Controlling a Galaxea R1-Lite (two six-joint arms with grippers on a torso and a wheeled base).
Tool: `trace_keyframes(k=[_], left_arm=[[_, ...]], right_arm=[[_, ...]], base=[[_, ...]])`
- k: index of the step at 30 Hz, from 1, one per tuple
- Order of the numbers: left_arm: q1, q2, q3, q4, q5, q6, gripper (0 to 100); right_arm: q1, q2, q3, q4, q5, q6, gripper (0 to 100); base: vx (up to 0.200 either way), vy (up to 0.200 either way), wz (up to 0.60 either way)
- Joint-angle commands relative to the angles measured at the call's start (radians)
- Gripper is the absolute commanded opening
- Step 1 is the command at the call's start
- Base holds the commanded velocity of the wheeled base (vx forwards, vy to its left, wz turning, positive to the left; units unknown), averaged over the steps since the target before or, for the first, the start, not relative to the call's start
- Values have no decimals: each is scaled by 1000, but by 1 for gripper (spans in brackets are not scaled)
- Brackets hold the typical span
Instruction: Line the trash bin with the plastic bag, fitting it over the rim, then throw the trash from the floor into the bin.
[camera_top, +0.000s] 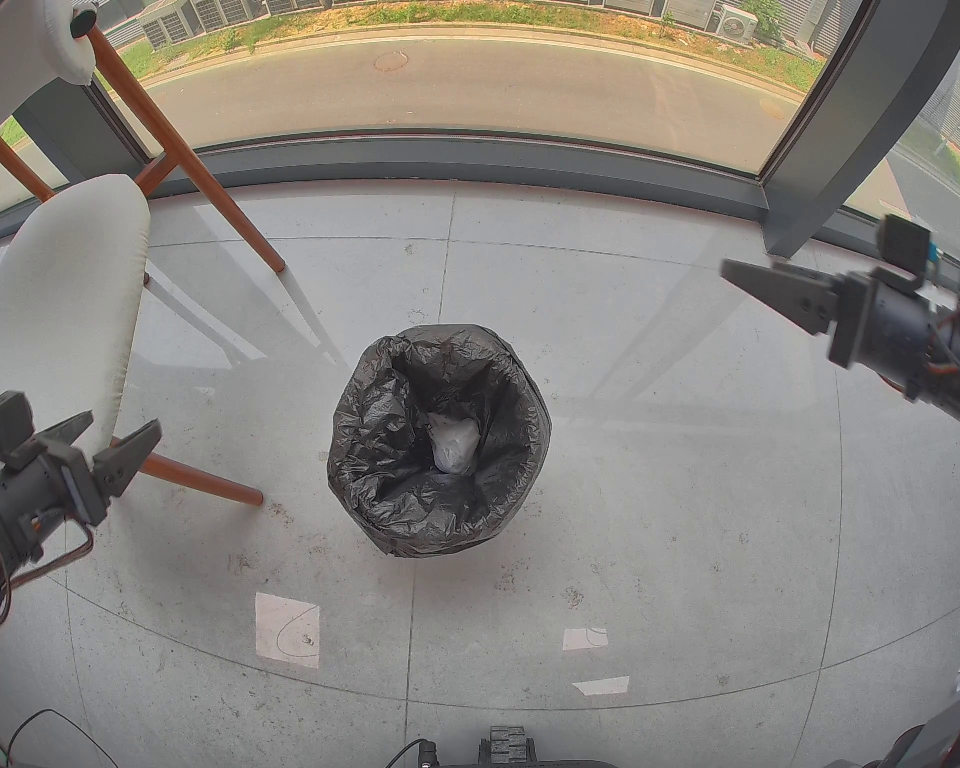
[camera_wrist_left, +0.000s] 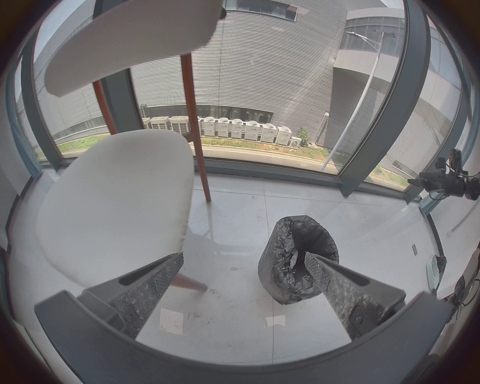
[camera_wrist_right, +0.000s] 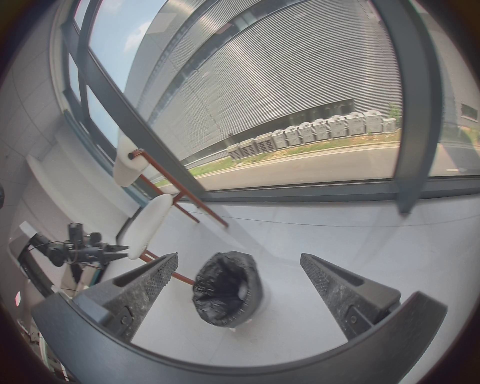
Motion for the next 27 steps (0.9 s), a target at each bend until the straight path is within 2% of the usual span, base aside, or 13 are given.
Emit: trace_keyframes(k=[1,4,5,8,11,12,13,14,15,20,22,23,27], left_arm=[[43,-439,271,13,2,-27,100],[35,-669,365,87,-7,-28,100],[35,-669,365,87,-7,-28,100],[21,-950,400,345,-27,-10,100],[23,-941,400,411,-26,12,100],[24,-942,400,438,-23,10,100],[24,-942,400,438,-23,10,100],[23,-942,394,504,-23,-13,100],[21,-942,394,501,-23,-36,100],[24,-938,397,489,46,-42,100],[35,-935,400,486,230,-47,100],[35,-935,400,486,276,-48,100],[35,-935,400,489,240,-4,100]], right_arm=[[-241,-462,339,7,-13,-2,100],[-305,-690,535,15,-13,-6,100],[-305,-690,535,15,-13,-6,100],[-350,-957,709,113,-13,-33,100],[-368,-1172,844,273,-23,-124,100],[-365,-1266,844,370,-68,-137,100],[-365,-1266,844,370,-68,-137,100],[-357,-1299,788,520,-200,-153,100],[-359,-1293,805,500,-247,-147,100],[-357,-1286,839,423,-257,-142,100],[-356,-1289,839,423,-257,-141,100],[-356,-1289,839,423,-258,-141,100],[-354,-1290,839,423,-258,-141,100]], base=[[0,0,0],[0,0,0],[0,0,0],[0,0,0],[0,0,0],[0,0,0],[0,0,0],[0,0,0],[0,0,0],[0,0,0],[0,0,0],[0,0,0],[0,0,0]])
